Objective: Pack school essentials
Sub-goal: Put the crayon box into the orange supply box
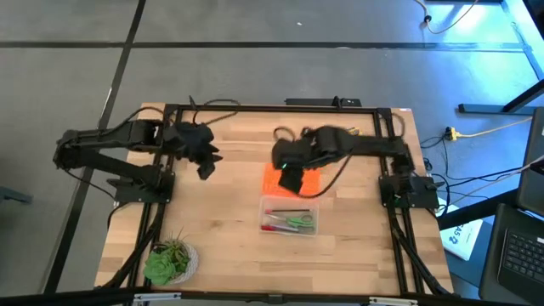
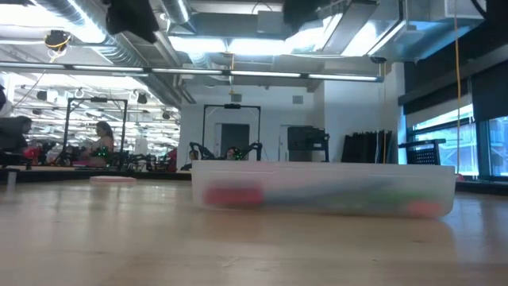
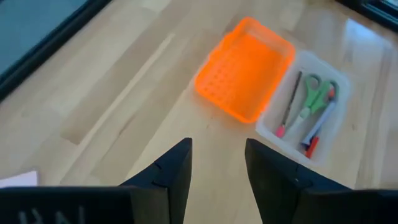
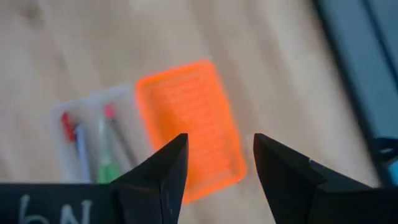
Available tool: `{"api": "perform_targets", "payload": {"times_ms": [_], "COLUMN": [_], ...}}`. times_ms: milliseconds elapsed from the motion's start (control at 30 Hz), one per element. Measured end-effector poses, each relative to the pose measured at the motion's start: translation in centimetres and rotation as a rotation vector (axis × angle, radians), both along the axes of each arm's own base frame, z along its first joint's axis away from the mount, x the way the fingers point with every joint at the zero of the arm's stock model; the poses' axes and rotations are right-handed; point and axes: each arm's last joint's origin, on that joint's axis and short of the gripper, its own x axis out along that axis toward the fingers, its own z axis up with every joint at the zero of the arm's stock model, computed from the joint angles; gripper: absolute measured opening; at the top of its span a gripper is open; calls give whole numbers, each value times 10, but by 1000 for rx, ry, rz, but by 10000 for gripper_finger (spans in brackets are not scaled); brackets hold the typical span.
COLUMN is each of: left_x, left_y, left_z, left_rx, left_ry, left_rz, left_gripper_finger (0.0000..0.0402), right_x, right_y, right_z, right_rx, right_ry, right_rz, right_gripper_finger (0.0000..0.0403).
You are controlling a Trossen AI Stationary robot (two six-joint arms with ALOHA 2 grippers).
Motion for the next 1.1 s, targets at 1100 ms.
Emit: {"api": "perform_targets", "payload": {"times_ms": [1100], "left_x": [86], "left_y": [105], "left_z": [-41], "left_rx": [50], "left_ry": [-104], "left_rz": [-12], "left_gripper_finger": [142], "right_x": [-180], "right_y": [-202], "right_z": [-118], "right_rx": [80], "right_ry": [-11], "right_rz": [-729], "right_gripper_finger": [178]}}
